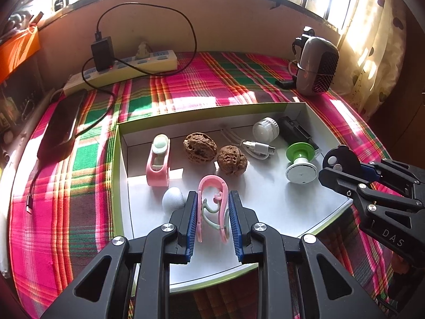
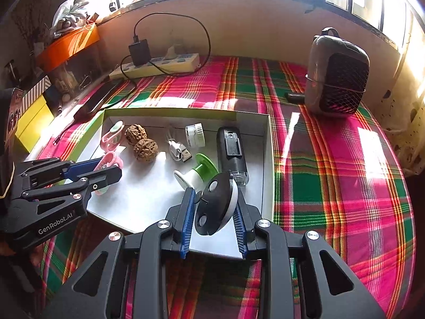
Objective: Organize objects
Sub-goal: 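Lower the disc into the box with the right tool while the left lowers the pink hook, then open the right tool to release the disc while the left releases the pink hook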
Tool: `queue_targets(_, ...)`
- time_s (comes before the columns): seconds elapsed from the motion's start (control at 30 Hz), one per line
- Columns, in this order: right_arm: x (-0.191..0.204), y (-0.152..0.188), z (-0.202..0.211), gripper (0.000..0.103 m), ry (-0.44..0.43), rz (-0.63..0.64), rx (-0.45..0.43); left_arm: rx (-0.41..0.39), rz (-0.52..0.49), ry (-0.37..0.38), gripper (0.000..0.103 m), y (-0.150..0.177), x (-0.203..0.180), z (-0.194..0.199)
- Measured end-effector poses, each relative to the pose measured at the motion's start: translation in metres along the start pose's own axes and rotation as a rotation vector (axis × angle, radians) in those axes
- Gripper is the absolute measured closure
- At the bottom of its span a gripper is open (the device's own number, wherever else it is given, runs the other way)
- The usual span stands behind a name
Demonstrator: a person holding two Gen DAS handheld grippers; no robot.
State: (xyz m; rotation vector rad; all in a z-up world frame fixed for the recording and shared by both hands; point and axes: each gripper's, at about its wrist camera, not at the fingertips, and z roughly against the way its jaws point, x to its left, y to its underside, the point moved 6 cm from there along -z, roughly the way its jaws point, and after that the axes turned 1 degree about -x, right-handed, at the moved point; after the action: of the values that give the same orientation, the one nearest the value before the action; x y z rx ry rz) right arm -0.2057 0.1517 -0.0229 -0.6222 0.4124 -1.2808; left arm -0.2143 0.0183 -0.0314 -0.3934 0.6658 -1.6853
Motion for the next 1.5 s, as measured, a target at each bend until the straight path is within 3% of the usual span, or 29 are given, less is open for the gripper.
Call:
queue_targets(0.5, -0.001, 0.005, -0.015, 0.074, 0.043, 0.022, 0.070, 0.003, -0.003, -0.001, 0.082, -0.001, 0.000, -0.004)
queue_targets(1.3, -0.003, 0.004, -0.018, 0.073, 0.053, 0.011, 0.070, 0.002, -0.003, 0.000, 0.081, -0.002, -0.001, -0.004)
queue_targets(1.5, -0.002, 0.004, -0.017, 0.065, 0.054, 0.016, 0.066, 0.004, -0.005, 0.001, 0.078, -0.002, 0.000, -0.005)
